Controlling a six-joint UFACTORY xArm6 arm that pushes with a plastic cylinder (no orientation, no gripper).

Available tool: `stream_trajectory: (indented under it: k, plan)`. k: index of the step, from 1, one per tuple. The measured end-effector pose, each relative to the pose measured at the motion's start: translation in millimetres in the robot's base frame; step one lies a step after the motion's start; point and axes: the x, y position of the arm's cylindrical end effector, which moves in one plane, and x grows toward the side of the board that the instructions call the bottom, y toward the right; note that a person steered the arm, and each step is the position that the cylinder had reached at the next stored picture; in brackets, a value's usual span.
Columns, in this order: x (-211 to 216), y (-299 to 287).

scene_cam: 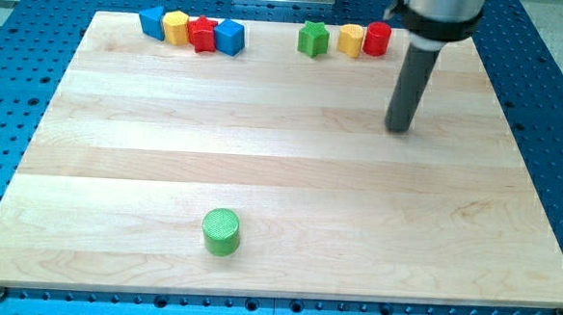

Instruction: Keep green star vertically above green circle

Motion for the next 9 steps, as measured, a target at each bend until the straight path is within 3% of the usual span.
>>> stream_trajectory:
  k: [2, 4, 7, 9]
  plan:
    - [-92.0, 41.6]
    - [-176.4, 19.6]
    - [-156.8, -131.3]
    - [-0.3, -188.7]
